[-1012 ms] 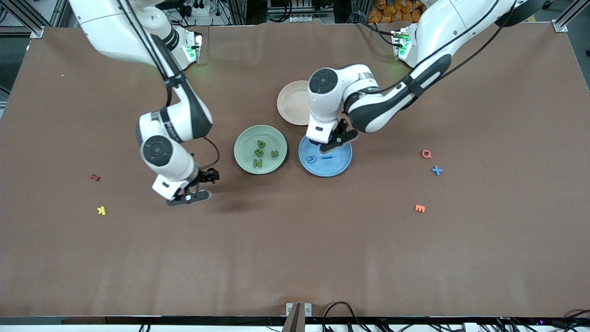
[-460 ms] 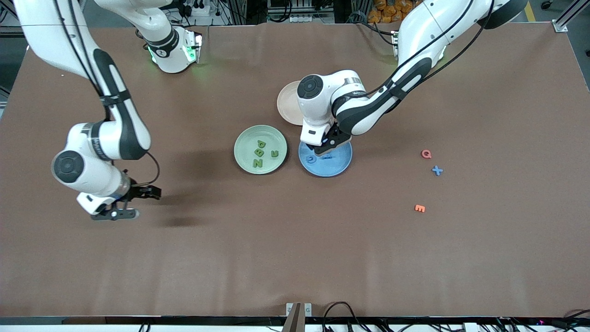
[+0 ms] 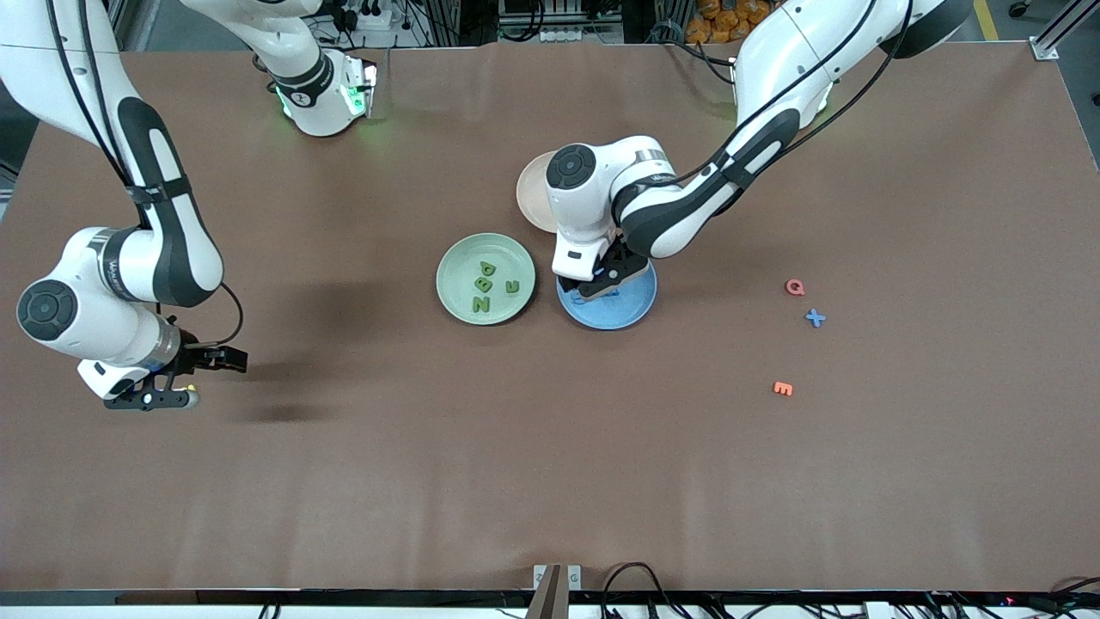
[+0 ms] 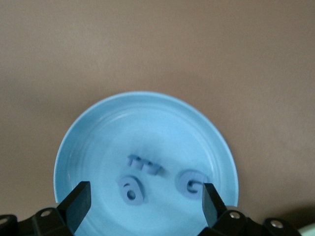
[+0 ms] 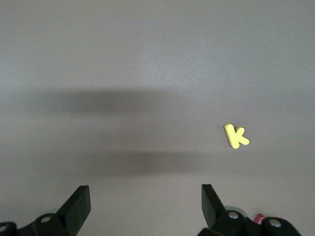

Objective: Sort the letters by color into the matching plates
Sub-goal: 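Open the right gripper over the green plate while the left releases e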

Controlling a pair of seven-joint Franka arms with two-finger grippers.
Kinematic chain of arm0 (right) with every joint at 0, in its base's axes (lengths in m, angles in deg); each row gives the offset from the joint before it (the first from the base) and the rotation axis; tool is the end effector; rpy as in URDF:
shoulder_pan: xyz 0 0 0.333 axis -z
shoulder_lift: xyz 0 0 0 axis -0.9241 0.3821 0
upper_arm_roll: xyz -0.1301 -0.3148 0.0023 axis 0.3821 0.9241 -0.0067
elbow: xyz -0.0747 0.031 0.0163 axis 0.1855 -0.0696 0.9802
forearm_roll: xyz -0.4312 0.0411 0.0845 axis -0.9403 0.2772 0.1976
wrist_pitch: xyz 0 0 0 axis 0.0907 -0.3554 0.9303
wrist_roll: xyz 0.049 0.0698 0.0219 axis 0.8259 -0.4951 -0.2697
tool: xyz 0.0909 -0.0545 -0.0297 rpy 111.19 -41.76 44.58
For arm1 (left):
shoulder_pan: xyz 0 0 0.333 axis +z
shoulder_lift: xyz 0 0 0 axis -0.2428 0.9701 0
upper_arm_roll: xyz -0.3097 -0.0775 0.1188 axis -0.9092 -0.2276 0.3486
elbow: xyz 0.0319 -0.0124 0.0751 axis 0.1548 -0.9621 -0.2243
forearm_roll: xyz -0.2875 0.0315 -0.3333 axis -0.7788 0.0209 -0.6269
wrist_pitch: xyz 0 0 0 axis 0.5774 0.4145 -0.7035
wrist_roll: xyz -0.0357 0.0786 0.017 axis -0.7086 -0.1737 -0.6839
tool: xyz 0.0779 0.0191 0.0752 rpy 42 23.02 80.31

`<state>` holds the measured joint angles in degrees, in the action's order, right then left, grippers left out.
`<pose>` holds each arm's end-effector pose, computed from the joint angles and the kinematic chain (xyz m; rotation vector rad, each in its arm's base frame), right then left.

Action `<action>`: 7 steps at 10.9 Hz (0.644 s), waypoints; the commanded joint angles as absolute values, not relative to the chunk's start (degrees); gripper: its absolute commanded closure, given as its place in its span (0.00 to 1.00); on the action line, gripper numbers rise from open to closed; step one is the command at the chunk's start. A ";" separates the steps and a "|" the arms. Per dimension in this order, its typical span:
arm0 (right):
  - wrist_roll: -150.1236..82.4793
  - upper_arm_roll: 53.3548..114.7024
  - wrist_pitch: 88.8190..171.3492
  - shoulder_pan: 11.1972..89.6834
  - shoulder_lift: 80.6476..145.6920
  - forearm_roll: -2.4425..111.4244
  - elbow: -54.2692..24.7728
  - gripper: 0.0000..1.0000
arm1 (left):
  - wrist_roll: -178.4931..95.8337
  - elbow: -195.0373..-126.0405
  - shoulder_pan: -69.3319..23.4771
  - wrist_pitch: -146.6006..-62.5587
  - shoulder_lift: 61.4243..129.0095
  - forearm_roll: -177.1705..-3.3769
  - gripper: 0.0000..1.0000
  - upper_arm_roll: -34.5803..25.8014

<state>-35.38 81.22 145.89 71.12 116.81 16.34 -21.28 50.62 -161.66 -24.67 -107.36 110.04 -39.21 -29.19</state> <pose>0.6861 -0.0735 0.2546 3.1069 0.0393 -0.0414 0.4723 -0.5107 0.2242 -2.9161 -0.6648 -0.1551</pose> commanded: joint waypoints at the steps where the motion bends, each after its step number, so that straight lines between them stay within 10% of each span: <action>1: -35.82 80.34 145.51 71.85 116.60 15.71 -20.84 0.00 | 50.04 -160.59 -23.98 -106.60 109.24 -40.50 0.00 -28.69; 7: -34.85 80.51 130.78 71.23 109.41 16.41 -16.64 0.00 | 48.20 -159.00 -22.58 -106.42 108.80 -40.59 0.00 -28.60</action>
